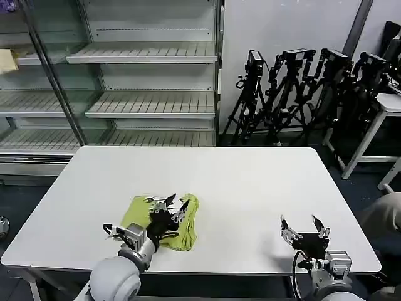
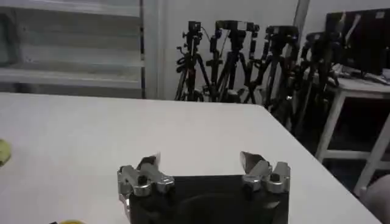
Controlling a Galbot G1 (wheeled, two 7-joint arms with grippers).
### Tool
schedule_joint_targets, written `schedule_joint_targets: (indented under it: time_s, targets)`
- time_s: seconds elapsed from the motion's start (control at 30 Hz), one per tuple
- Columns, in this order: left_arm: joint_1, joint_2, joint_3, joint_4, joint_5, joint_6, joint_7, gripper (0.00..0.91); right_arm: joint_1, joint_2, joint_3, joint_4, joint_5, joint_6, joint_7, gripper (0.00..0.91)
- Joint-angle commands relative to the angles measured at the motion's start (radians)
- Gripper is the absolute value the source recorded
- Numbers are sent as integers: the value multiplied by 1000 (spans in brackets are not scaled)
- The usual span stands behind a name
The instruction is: Fold and organize the clothes.
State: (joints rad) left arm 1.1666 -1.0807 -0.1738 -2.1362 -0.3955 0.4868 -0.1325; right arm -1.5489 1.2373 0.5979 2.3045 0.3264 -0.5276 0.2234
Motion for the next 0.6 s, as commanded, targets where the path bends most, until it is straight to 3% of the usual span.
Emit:
schedule_joint_targets:
  time_s: [0.03, 0.23, 0.6]
  targets:
    - [9, 26, -164, -12, -47, -77, 16, 907, 3, 0, -1, -4, 1, 0, 0, 907]
    - [125, 44, -299, 45, -25, 90, -6, 907, 13, 1, -12, -13, -1, 2, -1, 907]
    - [146, 15, -342, 153, -92, 90, 5, 907, 7, -2, -14, -7, -4, 2, -1, 907]
